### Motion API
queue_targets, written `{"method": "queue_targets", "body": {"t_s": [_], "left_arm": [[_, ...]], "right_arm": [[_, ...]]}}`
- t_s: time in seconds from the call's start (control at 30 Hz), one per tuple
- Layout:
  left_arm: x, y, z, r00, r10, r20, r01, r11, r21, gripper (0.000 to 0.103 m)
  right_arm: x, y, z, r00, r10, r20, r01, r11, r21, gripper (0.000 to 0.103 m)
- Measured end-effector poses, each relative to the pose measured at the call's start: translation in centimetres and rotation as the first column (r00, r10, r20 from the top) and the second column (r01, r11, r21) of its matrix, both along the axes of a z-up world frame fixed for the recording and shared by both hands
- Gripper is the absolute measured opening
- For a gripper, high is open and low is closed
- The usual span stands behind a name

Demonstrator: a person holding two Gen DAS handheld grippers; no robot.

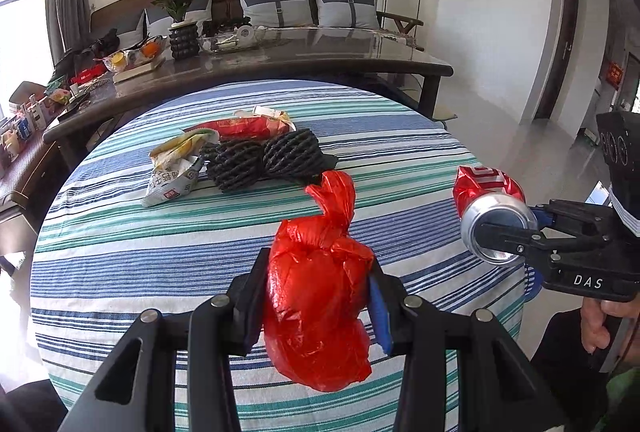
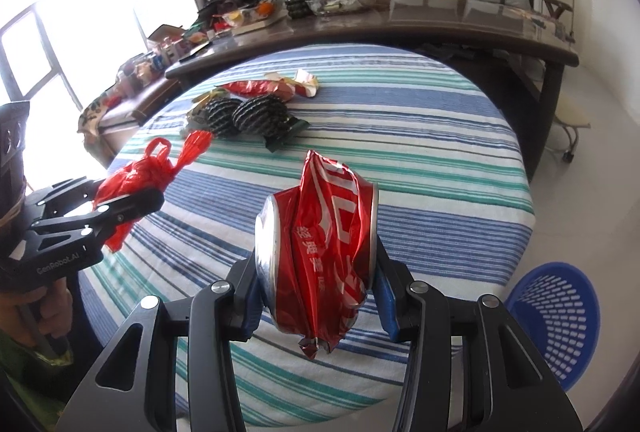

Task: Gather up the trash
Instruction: 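Lift the red bag with the left tool while the right tool carries the can toward the wastebasket, then open both tools over the blue wastebasket to drop the bag and can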

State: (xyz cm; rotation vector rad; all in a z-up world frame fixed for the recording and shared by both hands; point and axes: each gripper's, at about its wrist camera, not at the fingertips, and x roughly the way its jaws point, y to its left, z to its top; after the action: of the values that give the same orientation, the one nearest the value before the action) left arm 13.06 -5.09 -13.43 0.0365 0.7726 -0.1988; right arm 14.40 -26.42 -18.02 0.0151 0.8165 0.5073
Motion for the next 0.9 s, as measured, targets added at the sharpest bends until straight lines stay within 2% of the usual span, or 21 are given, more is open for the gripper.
{"method": "queue_targets", "body": {"t_s": [0.23,0.4,0.53,0.7,0.9], "left_arm": [[0.2,-1.3,-0.4,0.999,-0.035,-0.016,0.035,0.999,-0.016,0.044],[0.7,-4.5,0.1,0.994,-0.111,-0.024,0.110,0.993,-0.043,0.043],[1.2,-9.0,1.3,0.979,-0.206,-0.012,0.204,0.976,-0.082,0.043],[2.2,-16.4,2.2,0.942,-0.335,-0.013,0.331,0.935,-0.127,0.043],[4.5,-25.6,0.6,0.896,-0.440,-0.061,0.424,0.888,-0.178,0.043]], "right_arm": [[-0.3,-0.6,-0.3,1.000,-0.010,-0.004,0.010,1.000,-0.011,0.047],[-0.5,-2.7,0.1,0.998,-0.056,0.005,0.056,0.998,0.003,0.047],[-0.2,-7.2,1.2,0.989,-0.143,0.024,0.144,0.989,-0.034,0.047],[1.0,-15.1,2.0,0.963,-0.269,0.010,0.268,0.957,-0.113,0.047],[2.6,-23.7,0.3,0.920,-0.390,-0.052,0.374,0.908,-0.189,0.047]]}}
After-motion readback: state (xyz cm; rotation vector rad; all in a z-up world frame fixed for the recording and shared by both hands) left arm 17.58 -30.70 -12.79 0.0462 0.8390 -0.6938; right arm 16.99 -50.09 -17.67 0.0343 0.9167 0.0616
